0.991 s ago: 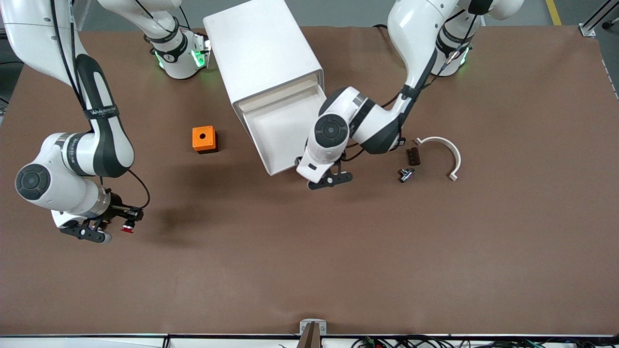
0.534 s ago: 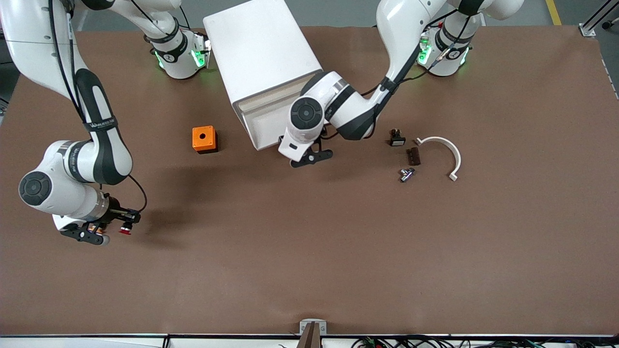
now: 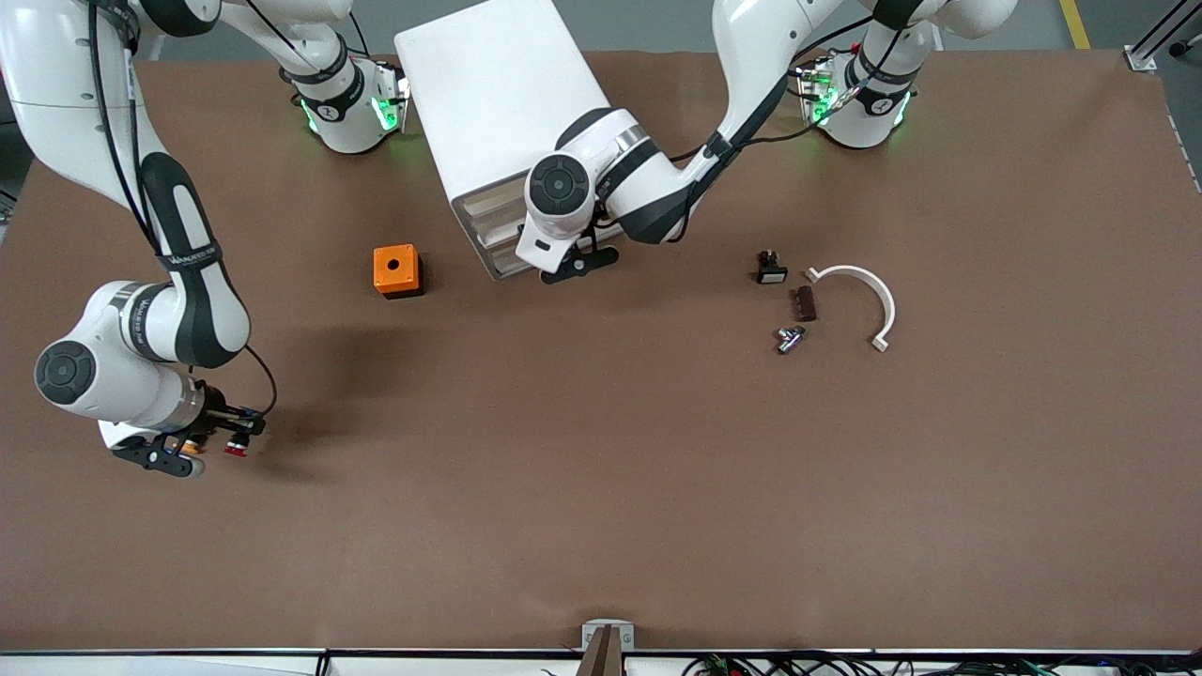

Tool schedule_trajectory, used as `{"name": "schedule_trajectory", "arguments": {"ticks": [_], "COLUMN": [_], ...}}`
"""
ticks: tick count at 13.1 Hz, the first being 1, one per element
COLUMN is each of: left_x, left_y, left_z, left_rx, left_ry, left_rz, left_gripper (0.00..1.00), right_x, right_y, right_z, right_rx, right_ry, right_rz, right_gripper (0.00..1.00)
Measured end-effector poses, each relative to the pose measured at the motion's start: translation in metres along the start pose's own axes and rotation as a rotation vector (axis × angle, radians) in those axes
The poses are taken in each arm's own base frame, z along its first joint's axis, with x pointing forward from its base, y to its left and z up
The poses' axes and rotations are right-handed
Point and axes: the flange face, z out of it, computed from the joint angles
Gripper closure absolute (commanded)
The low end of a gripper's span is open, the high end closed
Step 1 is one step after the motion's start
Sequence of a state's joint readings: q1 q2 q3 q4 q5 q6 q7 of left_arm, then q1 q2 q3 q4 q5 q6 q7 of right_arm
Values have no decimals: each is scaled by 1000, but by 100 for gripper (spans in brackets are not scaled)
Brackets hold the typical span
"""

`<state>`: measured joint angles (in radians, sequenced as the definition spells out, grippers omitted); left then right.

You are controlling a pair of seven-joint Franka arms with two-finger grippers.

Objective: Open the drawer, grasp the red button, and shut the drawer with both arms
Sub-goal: 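Push the drawer closed with the left gripper while the right gripper holds, then set the red button down with the right gripper while the left gripper withdraws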

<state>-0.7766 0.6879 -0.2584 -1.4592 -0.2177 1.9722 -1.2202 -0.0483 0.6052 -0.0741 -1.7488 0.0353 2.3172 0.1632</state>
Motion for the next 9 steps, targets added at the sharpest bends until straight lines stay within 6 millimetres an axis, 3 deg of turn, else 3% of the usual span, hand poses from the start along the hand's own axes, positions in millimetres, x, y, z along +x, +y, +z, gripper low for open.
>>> {"name": "schedule_trajectory", "arguments": {"ticks": [2, 3, 4, 9], "left_x": [-8, -12, -14, -6], "left_y": [1, 2, 2, 0], "left_z": [3, 5, 6, 4], "left_rx": [4, 7, 8, 1], "left_ry": [-9, -13, -15, -30], "left_rz": [-17, -24, -37, -122], "left_gripper": [0, 0, 0, 0], "right_x": [0, 1, 1, 1], "right_y": [0, 0, 1, 0], "right_z": [10, 14, 18, 19], "right_rx": [-1, -2, -2, -2], "right_ry": [3, 4, 2, 2], "right_rz": [0, 0, 1, -2], "right_gripper": [94, 37, 0, 0]}}
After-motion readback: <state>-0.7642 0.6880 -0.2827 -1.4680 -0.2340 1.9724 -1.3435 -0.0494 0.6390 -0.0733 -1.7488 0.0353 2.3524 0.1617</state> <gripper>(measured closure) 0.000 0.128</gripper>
